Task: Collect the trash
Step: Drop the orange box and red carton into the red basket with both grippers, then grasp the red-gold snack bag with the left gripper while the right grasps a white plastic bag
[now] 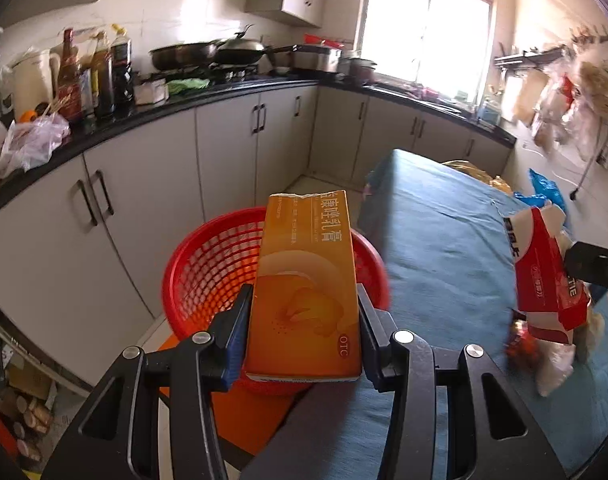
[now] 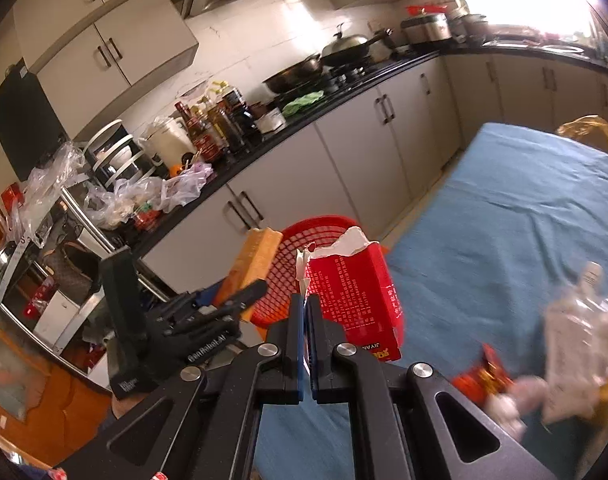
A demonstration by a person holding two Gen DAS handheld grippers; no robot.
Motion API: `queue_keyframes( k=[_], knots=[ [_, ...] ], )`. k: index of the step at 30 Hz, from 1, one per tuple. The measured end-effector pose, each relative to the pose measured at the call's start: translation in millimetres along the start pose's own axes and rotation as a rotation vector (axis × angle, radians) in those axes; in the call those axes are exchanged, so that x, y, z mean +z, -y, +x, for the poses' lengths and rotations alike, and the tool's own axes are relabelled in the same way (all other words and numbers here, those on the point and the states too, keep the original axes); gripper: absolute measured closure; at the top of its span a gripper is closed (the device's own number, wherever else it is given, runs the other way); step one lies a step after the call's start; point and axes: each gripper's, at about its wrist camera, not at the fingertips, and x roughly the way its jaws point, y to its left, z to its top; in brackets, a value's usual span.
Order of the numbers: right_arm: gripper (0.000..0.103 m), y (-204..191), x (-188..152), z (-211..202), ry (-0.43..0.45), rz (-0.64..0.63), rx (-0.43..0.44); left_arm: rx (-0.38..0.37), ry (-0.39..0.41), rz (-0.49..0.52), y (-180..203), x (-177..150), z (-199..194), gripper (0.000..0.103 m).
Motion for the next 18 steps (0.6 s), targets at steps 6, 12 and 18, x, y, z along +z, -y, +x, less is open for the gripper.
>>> queue_keyframes(
  k=[6,12,18],
  knots=[
    [0.101,-7.0,25.6,53.4,-0.035,0.017,0.031,0.035,-0.027,-0.044,-22.7,4.6,21.4,0.057],
    [0.098,-3.8,39.7,90.9,-0.055,0.047,0.043,0.054,-0.032,-0.071,-32.1,8.0,31.0,0.05],
    [0.097,14.5,28.5,73.3,-0.034,0.06,0.006,0.057,-0.02,-0.076,-33.0,5.6,26.5,0.037]
  ],
)
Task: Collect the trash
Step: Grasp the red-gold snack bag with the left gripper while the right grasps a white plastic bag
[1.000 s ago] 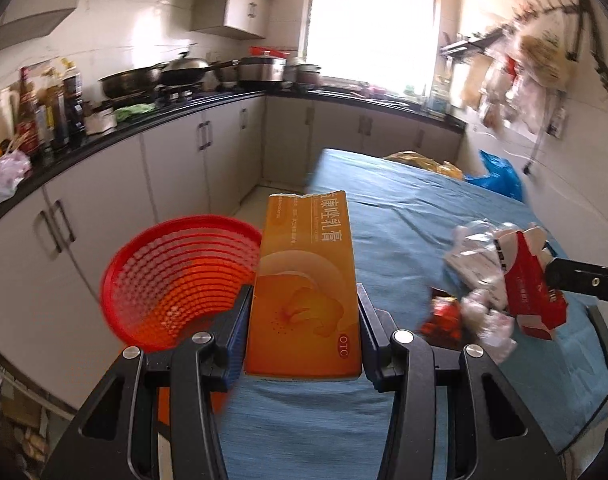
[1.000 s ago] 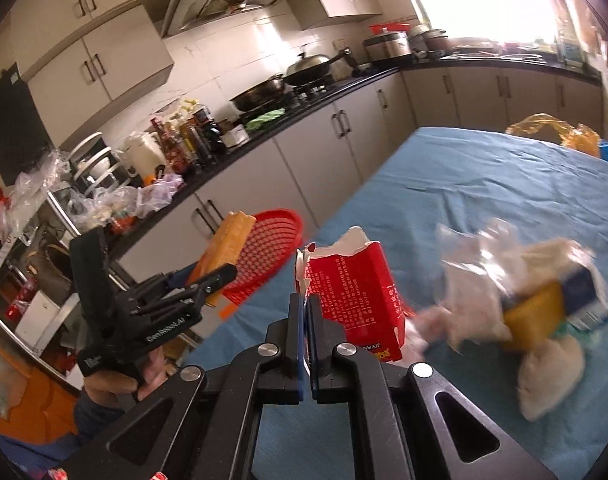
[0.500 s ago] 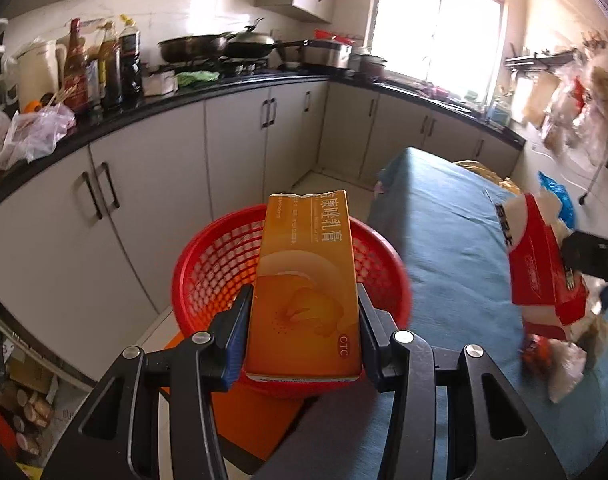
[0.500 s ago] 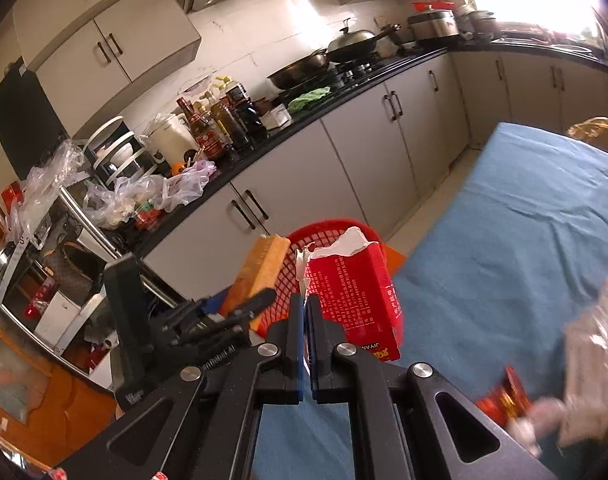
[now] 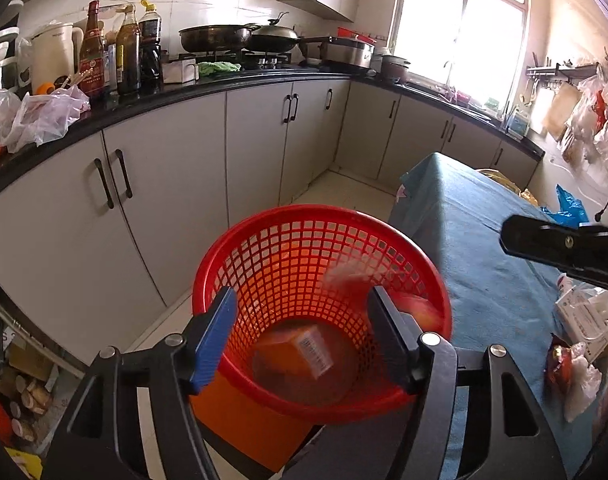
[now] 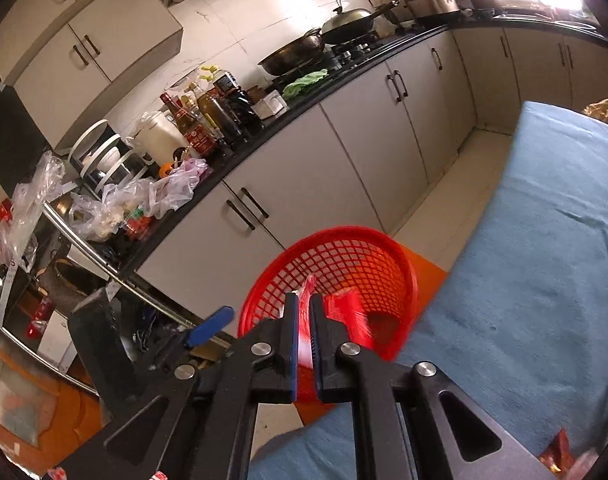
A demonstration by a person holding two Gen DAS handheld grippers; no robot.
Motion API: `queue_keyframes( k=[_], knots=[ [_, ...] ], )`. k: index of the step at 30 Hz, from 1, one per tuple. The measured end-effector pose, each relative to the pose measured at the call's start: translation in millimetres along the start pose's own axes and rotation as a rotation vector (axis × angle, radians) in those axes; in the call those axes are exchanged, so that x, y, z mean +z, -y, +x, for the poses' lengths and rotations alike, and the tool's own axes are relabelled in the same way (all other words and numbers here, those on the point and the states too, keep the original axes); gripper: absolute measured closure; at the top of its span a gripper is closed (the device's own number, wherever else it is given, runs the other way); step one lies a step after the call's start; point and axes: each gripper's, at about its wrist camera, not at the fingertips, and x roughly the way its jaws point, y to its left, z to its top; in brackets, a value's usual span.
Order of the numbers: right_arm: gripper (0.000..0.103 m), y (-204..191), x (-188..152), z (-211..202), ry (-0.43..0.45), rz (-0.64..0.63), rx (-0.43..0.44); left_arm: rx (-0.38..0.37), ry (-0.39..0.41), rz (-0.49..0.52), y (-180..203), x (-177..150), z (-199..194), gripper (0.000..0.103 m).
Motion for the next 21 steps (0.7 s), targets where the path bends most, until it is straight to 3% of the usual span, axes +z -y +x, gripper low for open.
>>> queue_keyframes(
  k=[7,11,13,21],
  knots=[
    [0.097,1.9,-52.5,-73.2,0.075,-0.073,-0.056,-0.098,0.014,0.017,30.4,-22.0,-25.0,0.036],
    [0.085,12.0,-93.3,-124.9,0.16,-0.107,-0.143,-0.183,0.007,0.088,71.7,-40.6,-38.3,0.035],
    [0.08,25.2,-110.5,-147.7,0.195,-0.087,-0.179,-0.231,-0.006,0.123,94.2,-49.4,-43.3,0.033],
    [0.08,91.1,-168.4,-222.1,0.277,0.096,-0.292,-0.349,-0.052,0.267,170.1,-76.4,-48.0,0.031]
  ],
)
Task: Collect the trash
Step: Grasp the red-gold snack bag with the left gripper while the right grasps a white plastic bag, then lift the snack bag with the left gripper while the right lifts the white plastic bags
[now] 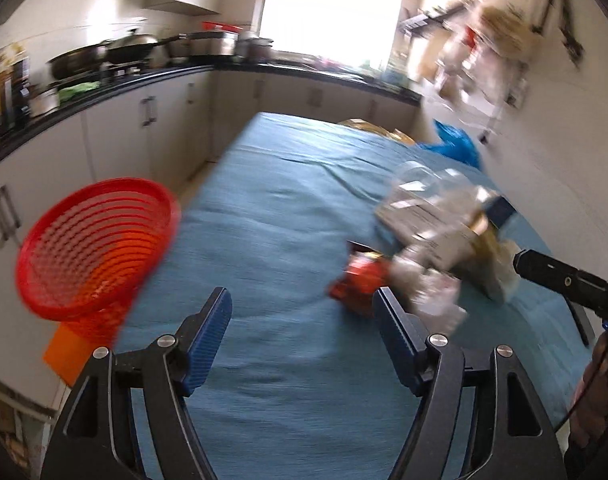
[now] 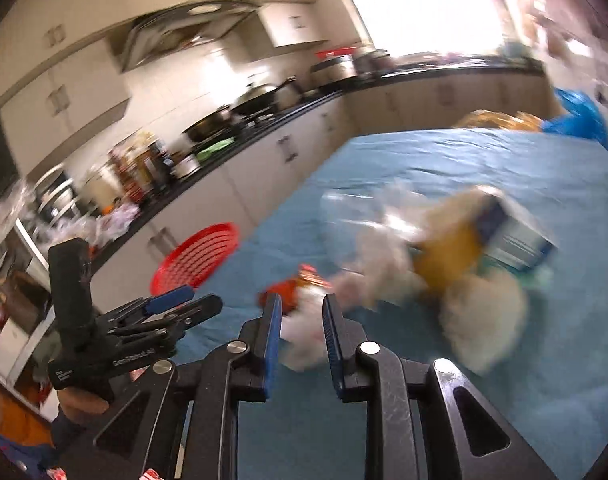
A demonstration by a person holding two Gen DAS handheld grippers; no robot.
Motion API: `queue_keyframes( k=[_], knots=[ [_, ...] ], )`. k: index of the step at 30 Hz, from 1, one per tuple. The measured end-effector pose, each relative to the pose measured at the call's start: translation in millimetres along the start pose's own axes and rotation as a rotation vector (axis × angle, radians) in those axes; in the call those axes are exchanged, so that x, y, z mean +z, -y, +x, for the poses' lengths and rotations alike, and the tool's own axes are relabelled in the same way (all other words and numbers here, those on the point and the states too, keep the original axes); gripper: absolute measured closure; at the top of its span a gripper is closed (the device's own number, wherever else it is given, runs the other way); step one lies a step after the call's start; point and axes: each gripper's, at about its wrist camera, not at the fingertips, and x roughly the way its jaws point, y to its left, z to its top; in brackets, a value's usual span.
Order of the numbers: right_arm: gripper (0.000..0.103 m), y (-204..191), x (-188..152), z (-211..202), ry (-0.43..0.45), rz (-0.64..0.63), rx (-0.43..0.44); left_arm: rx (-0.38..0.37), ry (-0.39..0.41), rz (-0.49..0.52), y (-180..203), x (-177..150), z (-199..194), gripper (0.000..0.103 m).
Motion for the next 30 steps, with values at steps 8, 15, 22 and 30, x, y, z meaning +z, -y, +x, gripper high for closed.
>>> queue_keyframes(
  k=[8,15,22,30],
  knots=[
    [0.061,25.1,-11.9,-3.9,-0.033,0.053,0.022,0.057,-0.065,0.093,25.9,11.6,40.9,0.031],
    [0.06,24.3,-13.5,0.4,-0.036,0.073,0.032,0.04,-0.133,0.152,34.1,24.2,70.7,0.031],
    [0.058,26.6,-11.9,5.3,-0.047,0.088,0.026,0.022,-0.229,0.155,39.5,26.1,95.1,0.052],
    [0.043,17.2,-6.7,33.1,-0.095,0.067,0.02,0.023,-0.136,0.116,27.7,8.7,57.8,0.064]
  ],
)
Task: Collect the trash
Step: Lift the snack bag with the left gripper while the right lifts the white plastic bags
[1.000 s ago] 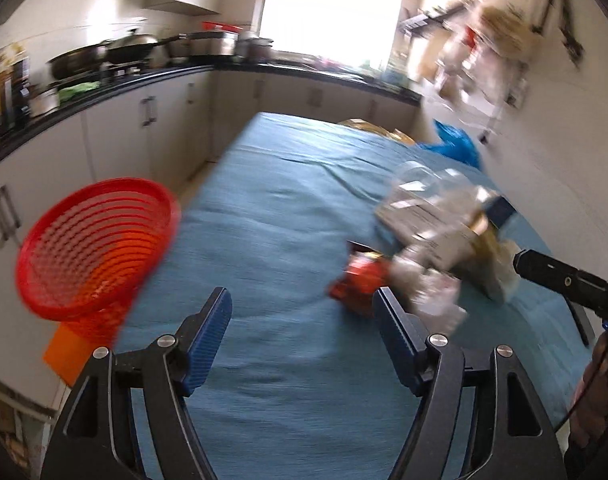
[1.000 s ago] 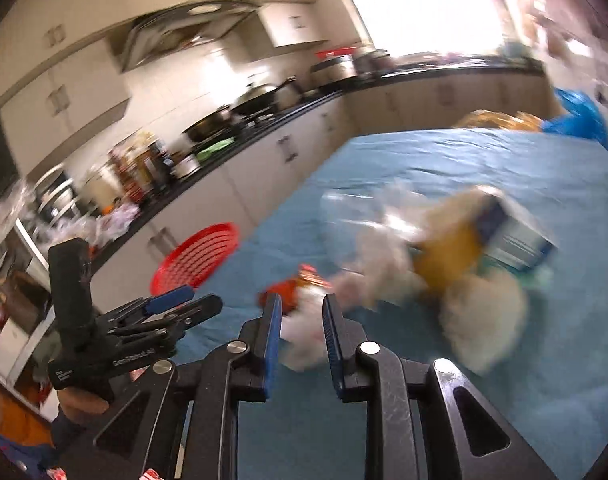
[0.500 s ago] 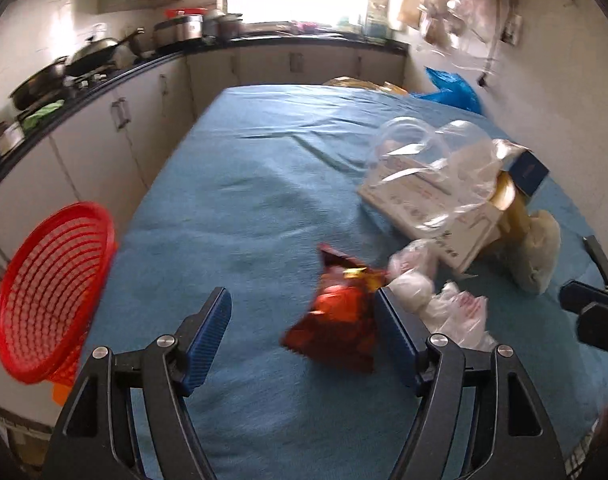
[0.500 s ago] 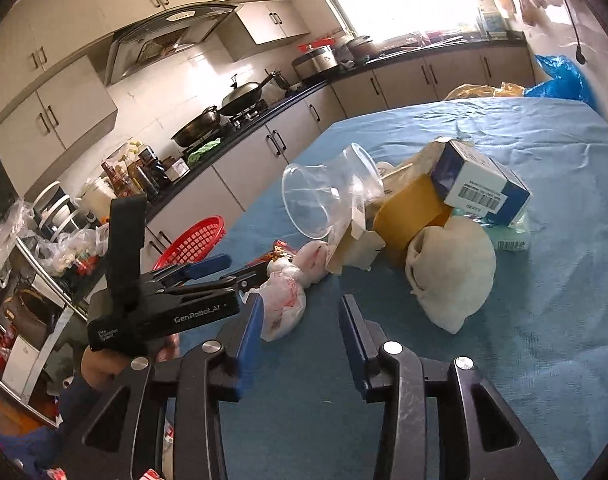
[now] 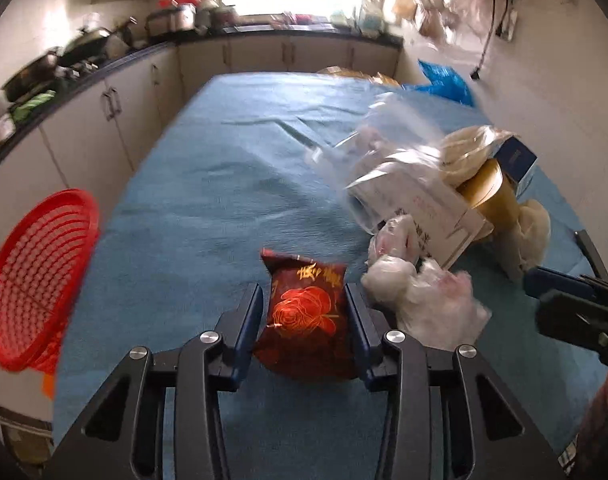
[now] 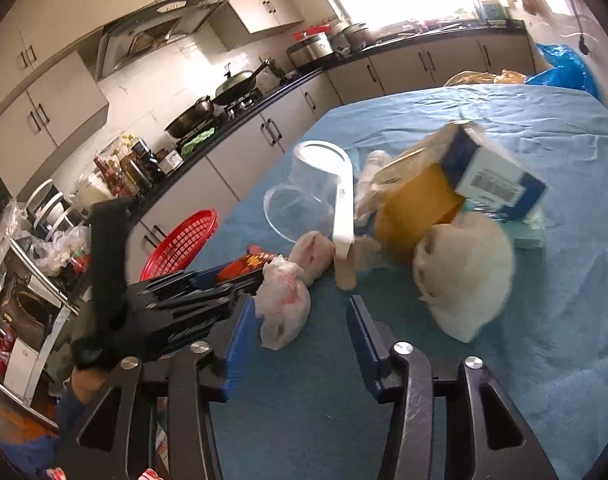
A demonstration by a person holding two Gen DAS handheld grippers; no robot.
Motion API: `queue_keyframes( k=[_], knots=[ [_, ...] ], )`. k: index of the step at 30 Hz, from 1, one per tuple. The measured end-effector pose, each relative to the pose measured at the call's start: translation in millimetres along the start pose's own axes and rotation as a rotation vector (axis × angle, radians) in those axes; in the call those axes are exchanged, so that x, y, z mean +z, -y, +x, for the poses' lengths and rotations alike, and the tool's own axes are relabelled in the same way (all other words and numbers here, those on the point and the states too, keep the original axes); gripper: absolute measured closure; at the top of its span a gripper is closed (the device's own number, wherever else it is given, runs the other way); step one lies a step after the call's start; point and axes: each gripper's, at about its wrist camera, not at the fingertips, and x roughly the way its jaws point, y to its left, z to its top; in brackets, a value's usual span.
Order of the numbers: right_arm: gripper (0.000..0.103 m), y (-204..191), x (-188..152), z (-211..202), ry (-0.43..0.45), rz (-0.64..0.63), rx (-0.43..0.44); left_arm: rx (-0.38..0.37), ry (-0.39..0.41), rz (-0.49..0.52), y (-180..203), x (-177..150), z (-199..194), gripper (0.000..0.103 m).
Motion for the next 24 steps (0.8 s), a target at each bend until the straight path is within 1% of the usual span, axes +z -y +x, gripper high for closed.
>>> queue_keyframes(
  k=[1,3,6,8,10,12,13,17,19,21,22,24],
  knots=[
    [0.04,-2.6,1.2,8.1,-0.011,0.0,-0.003,0.001,0.01,-0.009,-1.1,-2.9,-3.5,0.064],
    [0.04,-5.1,2.0,21.5,-0.033,0.011,-0.001,0.004,0.047,-0.05,-8.0,-10.0,-12.7,0.064],
    [0.04,-7.5,2.7,39.3,-0.059,0.034,0.007,0.018,0.088,-0.083,-14.9,-18.5,-22.1,0.064],
    [0.04,-9.9,1.8,48.9,-0.071,0.034,-0.007,0.017,0.119,-0.104,-19.0,-20.5,-26.9,0.064],
    [0.041,-13.7,1.0,55.1,-0.077,0.024,-0.023,0.038,0.143,-0.111,-19.0,-21.3,-29.4,0.064],
    [0.06,-19.3,-0.8,61.5,-0.096,-0.008,-0.038,0.048,0.157,-0.101,-13.8,-20.7,-29.6,0.064],
    [0.066,-20.9,-1.9,62.8,-0.099,-0.018,-0.042,0.052,0.165,-0.103,-13.7,-21.2,-30.7,0.064],
    [0.071,-28.5,-6.8,54.9,-0.044,-0.077,-0.052,0.028,0.172,-0.136,-20.8,-22.4,-32.1,0.064],
    [0.072,-31.2,-10.1,44.1,0.01,-0.099,-0.035,0.023,0.182,-0.143,-23.5,-24.3,-34.2,0.064],
    [0.072,-32.6,-12.2,37.7,0.041,-0.108,-0.034,0.025,0.199,-0.148,-24.2,-25.6,-36.5,0.064],
    [0.071,-33.0,-12.1,37.6,0.041,-0.106,-0.035,0.023,0.191,-0.146,-24.0,-25.4,-35.7,0.064],
    [0.072,-30.7,-11.0,38.2,0.036,-0.093,-0.023,0.021,0.15,-0.144,-23.8,-24.8,-30.8,0.064]
  ],
)
